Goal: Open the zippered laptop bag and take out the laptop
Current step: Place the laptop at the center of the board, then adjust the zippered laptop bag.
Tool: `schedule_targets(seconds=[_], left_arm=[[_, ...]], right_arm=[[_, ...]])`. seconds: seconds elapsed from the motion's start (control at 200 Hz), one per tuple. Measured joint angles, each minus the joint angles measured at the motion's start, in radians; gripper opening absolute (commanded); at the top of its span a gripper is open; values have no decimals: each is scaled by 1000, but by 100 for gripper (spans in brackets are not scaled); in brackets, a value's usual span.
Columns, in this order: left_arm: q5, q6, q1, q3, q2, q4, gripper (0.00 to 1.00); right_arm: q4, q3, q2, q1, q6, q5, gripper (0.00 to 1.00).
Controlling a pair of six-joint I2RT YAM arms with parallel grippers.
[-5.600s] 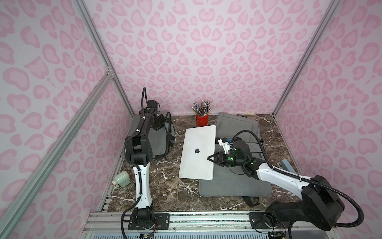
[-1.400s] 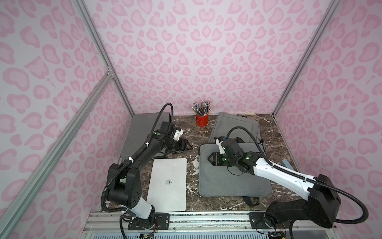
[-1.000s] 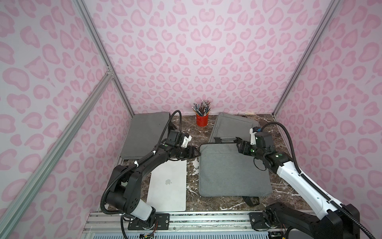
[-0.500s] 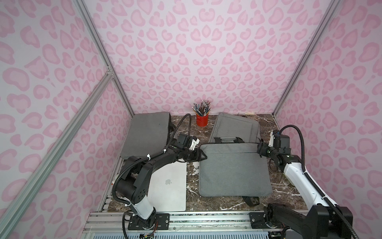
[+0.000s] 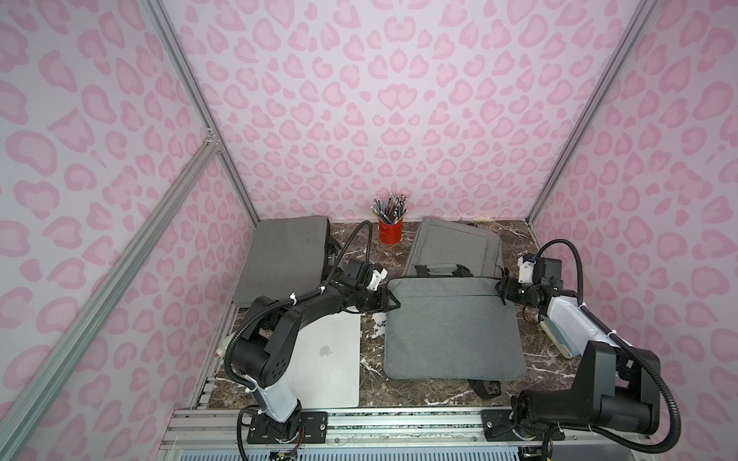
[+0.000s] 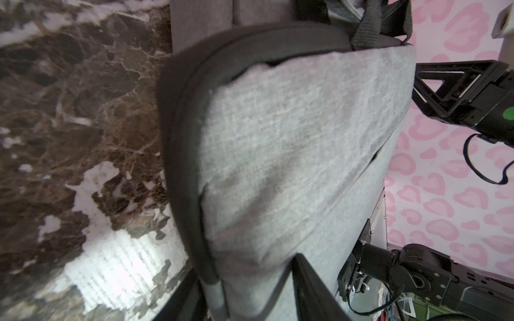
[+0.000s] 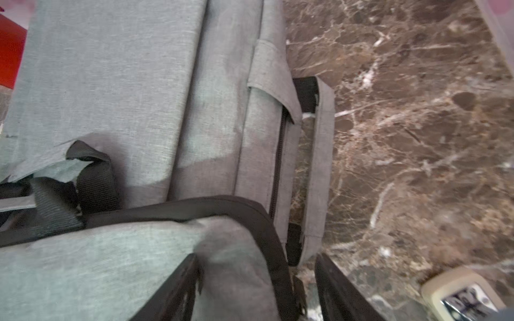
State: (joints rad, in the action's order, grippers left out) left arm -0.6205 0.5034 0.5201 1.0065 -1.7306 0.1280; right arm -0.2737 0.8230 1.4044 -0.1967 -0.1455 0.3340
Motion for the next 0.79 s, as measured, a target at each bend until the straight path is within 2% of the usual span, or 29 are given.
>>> schedule_targets(seconds=[0.18,0.2,0.25,0.36,0.54,0.66,0.795], left_arm=[[-2,-1,0,18,-7,14,36],[-2,-1,0,19,-7,18,31],[-5,-4,0,27,-8,29,28],[-13,-9,0,41,-8,51,19],[-24,-19,0,64,-8,77,13],[-23,-24,2,84,3,112,8],[-18,-35,2,111,33,172,7]], right_arm=[[16,-1,37,-3,23,84,49],[17,-1,42,-3,25,87,47],[17,-1,50,-4,31,88,42],[19,-4,53,-5,44,77,24],[19,-19,39,-6,52,58,0],[3,-20,6,-6,51,50,0],[-23,-19,-45,-6,48,55,0]])
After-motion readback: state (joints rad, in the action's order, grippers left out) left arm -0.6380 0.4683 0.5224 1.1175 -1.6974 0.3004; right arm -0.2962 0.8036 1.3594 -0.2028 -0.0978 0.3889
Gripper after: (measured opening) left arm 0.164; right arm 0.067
